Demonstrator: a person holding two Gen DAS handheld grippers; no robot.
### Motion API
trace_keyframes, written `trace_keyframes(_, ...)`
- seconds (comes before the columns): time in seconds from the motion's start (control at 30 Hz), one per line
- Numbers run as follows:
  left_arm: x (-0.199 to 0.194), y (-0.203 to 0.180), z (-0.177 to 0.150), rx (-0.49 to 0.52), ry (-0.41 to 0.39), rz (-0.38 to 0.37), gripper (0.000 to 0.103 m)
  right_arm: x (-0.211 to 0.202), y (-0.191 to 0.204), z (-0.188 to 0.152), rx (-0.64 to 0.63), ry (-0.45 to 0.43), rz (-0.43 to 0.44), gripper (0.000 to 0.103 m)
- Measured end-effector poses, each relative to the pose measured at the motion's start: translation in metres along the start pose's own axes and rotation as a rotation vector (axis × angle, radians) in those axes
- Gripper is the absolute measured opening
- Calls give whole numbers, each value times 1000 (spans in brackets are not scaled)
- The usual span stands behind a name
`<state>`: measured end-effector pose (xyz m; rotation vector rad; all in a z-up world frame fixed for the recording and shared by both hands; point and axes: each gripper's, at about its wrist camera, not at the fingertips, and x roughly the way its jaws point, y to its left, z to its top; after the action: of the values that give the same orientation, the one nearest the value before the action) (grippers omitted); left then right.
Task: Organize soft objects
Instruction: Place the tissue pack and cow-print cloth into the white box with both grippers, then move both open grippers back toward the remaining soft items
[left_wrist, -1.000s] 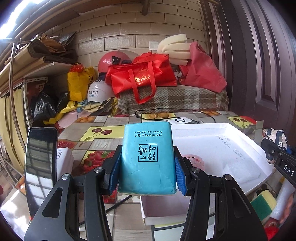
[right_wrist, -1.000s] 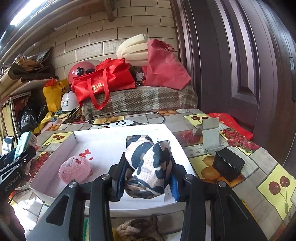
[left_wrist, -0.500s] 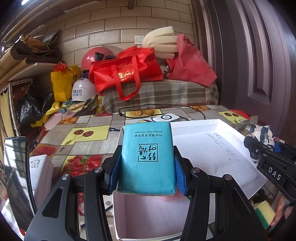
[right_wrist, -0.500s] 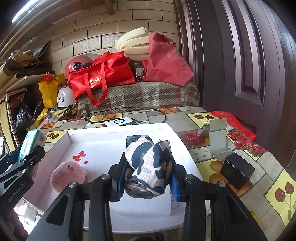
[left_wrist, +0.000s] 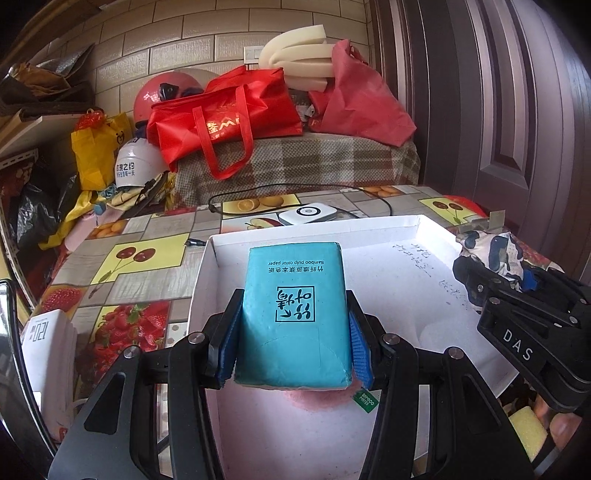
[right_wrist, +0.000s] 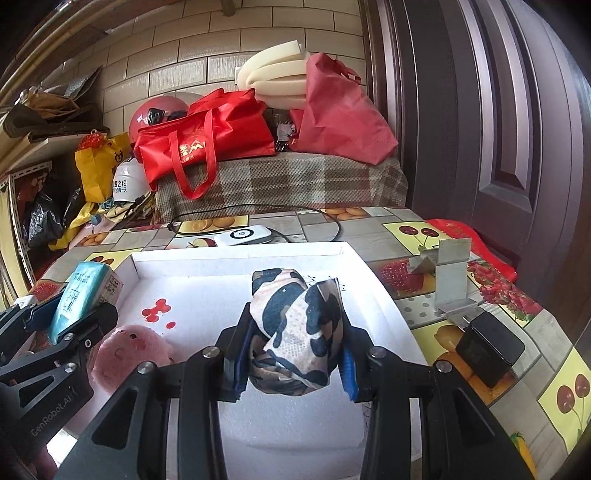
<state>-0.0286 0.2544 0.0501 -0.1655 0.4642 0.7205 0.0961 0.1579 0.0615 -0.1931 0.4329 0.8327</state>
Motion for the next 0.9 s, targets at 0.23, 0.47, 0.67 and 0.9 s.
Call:
trace_keyframes(0.23, -1, -3, 0, 4, -10, 31, 73, 1, 9, -1, -38, 4, -7, 77)
trace_keyframes(0.47, -9, 5, -1, -32, -51, 65, 103, 2, 0, 0, 7, -3, -27, 90)
trace_keyframes(0.67, -16, 9, -3, -52, -83, 97, 103, -1, 2, 0, 2, -20, -42, 94)
trace_keyframes(0.9, -25, 18, -5, -104, -123, 115, 103, -16, 2, -2, -5, -101, -38, 103)
